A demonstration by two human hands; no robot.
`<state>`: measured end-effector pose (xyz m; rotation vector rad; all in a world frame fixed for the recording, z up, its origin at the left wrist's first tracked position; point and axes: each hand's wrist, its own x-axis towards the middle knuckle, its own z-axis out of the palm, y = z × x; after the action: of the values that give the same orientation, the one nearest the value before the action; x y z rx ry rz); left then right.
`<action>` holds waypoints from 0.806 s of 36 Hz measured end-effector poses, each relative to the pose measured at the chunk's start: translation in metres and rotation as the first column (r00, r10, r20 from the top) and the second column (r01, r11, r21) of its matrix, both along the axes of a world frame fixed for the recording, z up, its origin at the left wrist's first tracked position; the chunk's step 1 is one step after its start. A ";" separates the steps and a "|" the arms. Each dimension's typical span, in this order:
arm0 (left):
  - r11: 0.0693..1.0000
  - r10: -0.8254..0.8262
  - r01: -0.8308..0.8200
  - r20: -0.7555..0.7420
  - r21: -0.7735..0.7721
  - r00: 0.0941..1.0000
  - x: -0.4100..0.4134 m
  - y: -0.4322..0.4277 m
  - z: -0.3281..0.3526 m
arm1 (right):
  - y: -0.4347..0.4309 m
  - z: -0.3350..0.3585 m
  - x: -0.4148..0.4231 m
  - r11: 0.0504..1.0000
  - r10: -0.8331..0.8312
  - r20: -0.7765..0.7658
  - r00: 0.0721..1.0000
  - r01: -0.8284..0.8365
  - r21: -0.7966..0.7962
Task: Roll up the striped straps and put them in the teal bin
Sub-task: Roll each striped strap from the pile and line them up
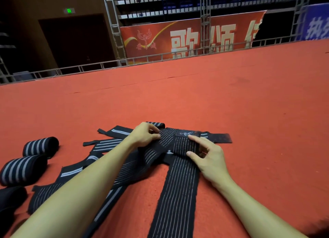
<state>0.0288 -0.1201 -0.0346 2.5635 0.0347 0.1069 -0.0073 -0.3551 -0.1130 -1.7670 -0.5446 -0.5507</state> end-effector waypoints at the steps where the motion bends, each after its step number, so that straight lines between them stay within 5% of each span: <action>1: 1.000 0.003 -0.003 0.002 0.006 1.000 -0.001 0.000 -0.001 | 0.000 0.000 0.000 1.000 -0.001 -0.002 1.000 0.001 0.001; 16: 0.939 -0.151 0.064 -0.238 -0.339 0.959 -0.048 0.015 0.018 | 0.000 0.001 -0.003 0.999 -0.026 0.015 1.000 0.026 -0.021; 29: 0.948 0.048 0.015 0.187 -0.319 0.981 -0.051 0.000 0.013 | -0.001 0.001 -0.002 0.999 -0.031 -0.010 0.999 0.030 -0.039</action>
<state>-0.0220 -0.1205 -0.0219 2.2188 -0.0006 0.3288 -0.0097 -0.3561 -0.1118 -1.8165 -0.5251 -0.5552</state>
